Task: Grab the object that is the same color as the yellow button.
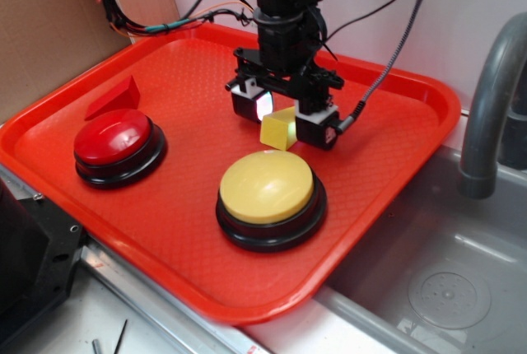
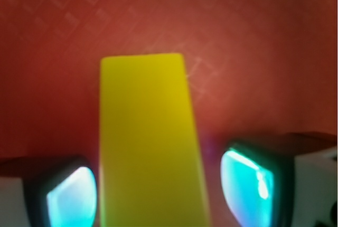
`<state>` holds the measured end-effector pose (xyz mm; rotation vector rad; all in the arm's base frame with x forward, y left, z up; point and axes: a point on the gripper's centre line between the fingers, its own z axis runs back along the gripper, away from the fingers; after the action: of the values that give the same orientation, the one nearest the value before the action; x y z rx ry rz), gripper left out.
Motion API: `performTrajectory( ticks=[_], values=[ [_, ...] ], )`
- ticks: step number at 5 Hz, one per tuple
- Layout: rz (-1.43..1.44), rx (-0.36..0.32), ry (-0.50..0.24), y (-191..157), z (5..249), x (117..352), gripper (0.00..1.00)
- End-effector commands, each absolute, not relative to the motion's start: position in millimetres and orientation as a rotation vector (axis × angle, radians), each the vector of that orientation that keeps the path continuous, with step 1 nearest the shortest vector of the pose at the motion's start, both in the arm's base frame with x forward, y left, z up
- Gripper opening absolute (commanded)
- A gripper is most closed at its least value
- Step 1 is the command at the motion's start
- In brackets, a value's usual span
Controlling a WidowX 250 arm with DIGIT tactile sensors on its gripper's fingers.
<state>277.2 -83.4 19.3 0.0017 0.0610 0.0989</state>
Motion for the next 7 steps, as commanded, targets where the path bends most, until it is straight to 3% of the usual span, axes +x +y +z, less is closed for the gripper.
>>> performTrajectory(
  ticks=[1, 3, 4, 5, 6, 7],
  values=[
    [0.103, -0.008, 0.012, -88.1, 25.6, 282.8, 0.00],
    [0.105, -0.008, 0.035, -85.2, 59.6, 263.8, 0.00],
    [0.146, -0.023, -0.025, -74.9, 109.7, 261.9, 0.00],
    [0.172, 0.042, -0.101, -65.3, 160.8, 265.1, 0.00],
    [0.204, 0.059, -0.147, -48.2, 209.0, 258.7, 0.00],
    [0.250, 0.058, -0.153, -30.0, 209.8, 256.4, 0.00]
  ],
)
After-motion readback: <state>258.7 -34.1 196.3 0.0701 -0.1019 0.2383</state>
